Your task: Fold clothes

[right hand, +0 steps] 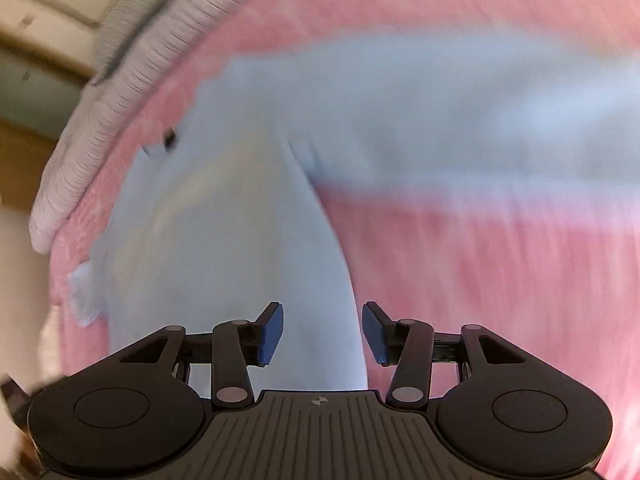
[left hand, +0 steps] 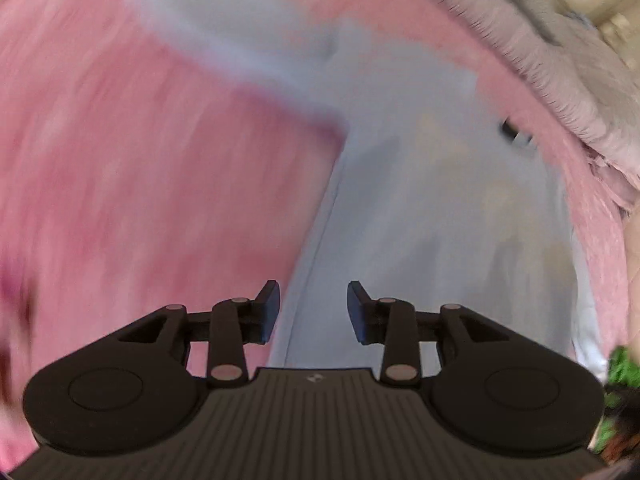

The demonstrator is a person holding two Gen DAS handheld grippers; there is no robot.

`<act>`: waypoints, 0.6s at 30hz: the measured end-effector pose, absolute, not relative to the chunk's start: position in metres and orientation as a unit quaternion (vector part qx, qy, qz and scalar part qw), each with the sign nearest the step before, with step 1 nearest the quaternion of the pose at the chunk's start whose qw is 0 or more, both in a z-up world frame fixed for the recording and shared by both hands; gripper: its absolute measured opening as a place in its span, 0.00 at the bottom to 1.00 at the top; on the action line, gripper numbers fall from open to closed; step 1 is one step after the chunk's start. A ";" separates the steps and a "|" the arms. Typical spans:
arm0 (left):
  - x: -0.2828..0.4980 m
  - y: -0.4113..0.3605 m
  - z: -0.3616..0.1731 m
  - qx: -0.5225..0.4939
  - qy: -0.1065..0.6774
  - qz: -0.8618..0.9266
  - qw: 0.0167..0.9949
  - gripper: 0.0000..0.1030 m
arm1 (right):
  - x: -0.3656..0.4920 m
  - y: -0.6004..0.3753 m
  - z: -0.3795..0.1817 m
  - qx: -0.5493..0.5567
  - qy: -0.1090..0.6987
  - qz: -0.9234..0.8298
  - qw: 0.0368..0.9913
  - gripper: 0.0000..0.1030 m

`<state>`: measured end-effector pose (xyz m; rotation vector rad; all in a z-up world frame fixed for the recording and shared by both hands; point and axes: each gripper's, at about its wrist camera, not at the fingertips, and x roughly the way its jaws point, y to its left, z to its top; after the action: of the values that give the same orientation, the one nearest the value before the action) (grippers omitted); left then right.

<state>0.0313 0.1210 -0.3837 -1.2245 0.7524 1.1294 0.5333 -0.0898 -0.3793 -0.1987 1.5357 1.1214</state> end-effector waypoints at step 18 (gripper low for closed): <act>0.027 0.024 -0.391 -0.561 0.286 0.489 0.603 0.07 | 0.491 -0.124 -0.375 -0.178 0.637 0.510 0.550 0.04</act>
<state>0.0265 0.0236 -0.3910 -1.2986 0.6626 1.1327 0.4908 -0.1242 -0.3746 -0.4220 1.5080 1.2070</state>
